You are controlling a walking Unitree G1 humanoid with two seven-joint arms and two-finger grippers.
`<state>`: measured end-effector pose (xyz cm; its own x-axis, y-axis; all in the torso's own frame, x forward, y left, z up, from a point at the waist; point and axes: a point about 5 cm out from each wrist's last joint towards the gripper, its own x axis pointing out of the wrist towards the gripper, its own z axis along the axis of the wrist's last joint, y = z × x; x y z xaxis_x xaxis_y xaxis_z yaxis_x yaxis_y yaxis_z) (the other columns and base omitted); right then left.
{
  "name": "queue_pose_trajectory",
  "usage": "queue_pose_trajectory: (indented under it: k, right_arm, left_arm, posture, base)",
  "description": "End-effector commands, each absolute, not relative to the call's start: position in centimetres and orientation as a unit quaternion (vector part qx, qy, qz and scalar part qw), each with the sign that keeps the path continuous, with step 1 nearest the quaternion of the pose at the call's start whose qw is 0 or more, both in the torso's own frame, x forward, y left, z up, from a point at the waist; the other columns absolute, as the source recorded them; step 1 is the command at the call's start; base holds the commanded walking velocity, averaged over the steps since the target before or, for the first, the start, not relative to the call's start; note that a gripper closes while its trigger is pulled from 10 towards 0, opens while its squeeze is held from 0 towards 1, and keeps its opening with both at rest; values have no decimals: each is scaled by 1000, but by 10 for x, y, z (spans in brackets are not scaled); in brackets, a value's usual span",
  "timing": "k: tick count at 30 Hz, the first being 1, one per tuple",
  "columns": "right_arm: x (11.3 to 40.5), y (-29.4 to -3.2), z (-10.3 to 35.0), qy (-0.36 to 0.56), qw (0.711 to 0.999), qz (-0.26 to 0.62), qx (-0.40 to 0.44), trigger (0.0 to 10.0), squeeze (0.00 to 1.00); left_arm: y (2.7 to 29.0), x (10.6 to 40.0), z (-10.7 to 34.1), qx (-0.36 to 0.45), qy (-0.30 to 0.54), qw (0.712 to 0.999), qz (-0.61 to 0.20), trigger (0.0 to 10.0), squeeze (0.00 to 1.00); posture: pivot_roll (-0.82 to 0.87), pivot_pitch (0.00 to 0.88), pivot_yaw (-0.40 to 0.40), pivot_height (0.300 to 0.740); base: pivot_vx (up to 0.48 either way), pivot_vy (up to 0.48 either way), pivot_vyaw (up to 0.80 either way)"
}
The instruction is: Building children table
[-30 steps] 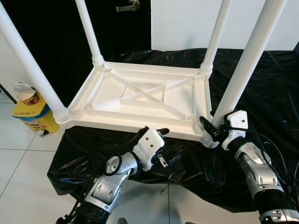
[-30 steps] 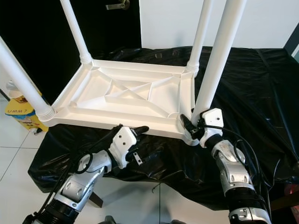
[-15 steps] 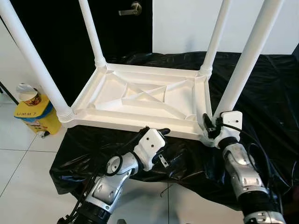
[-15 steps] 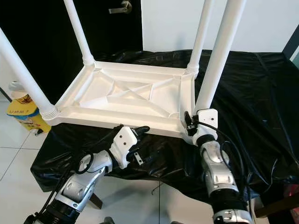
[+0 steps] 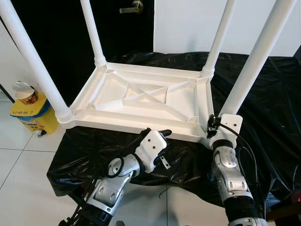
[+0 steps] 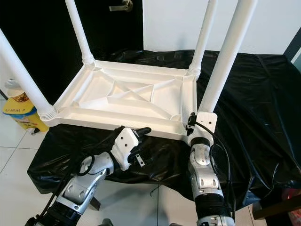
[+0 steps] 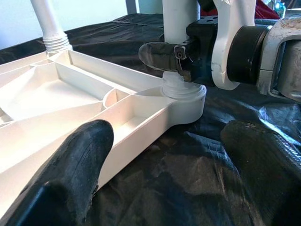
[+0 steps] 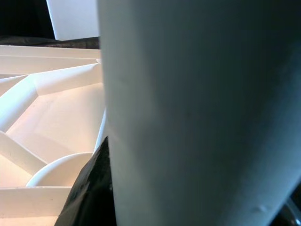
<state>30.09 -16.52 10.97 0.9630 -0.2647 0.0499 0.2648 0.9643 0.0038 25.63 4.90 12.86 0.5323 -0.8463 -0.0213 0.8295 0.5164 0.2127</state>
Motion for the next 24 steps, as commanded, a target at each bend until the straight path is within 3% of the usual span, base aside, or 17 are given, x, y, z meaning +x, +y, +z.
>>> queue_pose_trajectory:
  k: [1,12,13,24]
  right_arm:
    - [293,-166,85,42,989,-142,-11,10000,0]
    - [293,-161,89,29,989,-146,-17,10000,0]
    - [292,-161,92,20,989,-143,-21,10000,1000]
    - [291,-164,106,-23,995,-96,-31,10000,1000]
  left_arm:
    - [50,257,124,102,-34,878,-466,10000,0]
    - [54,259,126,108,-35,877,-467,10000,0]
    - [55,260,128,111,-37,876,-467,10000,0]
    - [54,259,129,113,-39,875,-468,10000,0]
  posture:
    - [59,42,-30,740]
    - [69,47,-7,740]
    - [72,51,-8,740]
    - [68,59,-18,740]
  base:
    - [0,0,0]
    - [0,0,0]
    - [0,0,0]
    - [0,0,0]
